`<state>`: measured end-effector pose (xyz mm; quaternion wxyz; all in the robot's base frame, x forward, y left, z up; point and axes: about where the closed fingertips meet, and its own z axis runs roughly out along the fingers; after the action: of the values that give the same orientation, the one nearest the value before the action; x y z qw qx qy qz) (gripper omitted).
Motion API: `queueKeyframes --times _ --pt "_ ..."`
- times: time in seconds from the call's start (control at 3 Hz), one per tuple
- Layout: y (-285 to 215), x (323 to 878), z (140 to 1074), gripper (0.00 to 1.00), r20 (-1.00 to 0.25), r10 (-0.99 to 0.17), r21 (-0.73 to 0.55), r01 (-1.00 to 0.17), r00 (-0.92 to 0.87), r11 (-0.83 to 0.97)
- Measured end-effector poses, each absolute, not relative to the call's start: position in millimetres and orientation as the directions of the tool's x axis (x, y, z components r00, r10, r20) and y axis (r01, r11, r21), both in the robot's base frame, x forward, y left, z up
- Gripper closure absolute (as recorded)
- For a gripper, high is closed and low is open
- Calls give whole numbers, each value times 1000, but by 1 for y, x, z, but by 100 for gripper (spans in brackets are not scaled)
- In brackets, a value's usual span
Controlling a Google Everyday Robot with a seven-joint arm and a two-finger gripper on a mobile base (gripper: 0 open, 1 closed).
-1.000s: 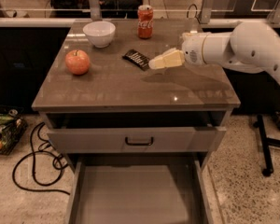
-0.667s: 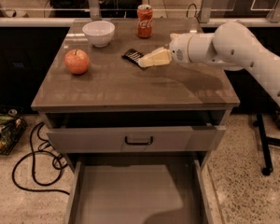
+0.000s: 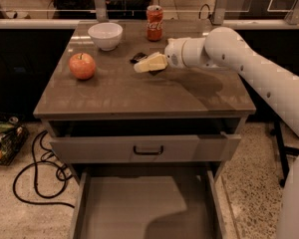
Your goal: Place rxbar chocolate into middle drawer
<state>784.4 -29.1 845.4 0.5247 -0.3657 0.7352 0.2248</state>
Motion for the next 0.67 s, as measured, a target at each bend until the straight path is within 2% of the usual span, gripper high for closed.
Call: queueKeyframes --times 0.67 --pt "-21 785 811 0 -931 -280 -10 -751 -233 660"
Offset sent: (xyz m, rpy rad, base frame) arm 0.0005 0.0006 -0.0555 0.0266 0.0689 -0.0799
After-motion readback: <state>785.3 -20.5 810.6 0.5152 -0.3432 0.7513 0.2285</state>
